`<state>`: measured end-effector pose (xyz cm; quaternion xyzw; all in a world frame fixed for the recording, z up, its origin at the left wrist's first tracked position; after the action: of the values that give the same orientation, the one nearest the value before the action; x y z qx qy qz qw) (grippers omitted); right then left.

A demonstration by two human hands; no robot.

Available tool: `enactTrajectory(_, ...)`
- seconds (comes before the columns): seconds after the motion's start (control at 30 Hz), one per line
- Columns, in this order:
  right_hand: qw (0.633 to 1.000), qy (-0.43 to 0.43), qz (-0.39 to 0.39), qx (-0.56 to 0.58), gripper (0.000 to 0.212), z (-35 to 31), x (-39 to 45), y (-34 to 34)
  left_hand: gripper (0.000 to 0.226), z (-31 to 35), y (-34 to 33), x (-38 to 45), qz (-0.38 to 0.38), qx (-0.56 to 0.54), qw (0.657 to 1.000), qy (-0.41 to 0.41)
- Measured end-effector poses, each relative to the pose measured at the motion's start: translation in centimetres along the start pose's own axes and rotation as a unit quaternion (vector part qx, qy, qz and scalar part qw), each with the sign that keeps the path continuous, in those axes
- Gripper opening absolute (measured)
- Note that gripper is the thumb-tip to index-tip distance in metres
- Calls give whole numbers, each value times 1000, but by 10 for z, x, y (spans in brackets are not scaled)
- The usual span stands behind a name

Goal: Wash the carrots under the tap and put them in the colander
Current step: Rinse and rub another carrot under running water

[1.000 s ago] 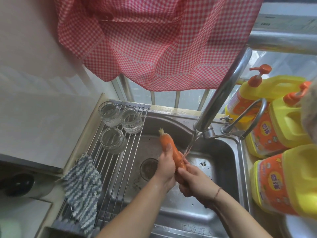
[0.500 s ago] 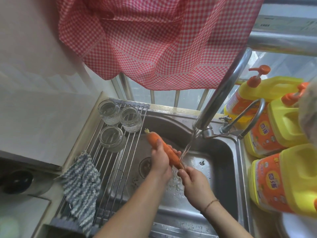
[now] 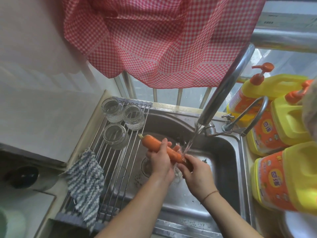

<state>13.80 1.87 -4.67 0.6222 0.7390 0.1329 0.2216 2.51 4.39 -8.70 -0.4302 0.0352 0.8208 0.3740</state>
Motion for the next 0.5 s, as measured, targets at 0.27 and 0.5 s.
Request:
enactTrajectory(0.27,926,-156,-90,332,28,-3,-5,0,42,8,7,4,42,60,995,-61)
enactTrajectory(0.5,919,-205,-4,338,27,-7,0,-3,35,0,-9,8,67,54,995,-41)
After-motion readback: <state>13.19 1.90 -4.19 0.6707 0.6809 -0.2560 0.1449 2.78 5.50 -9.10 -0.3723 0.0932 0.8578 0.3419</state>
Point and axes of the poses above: each hand's wrist, its own x-axis towards the middle knuckle, its own y-axis out of the back of the hand, z = x × y, the point moved 3 cm from there along x, towards the middle knuckle, and after that the axes turned 12 degrees about x, right-handed, at the moved point
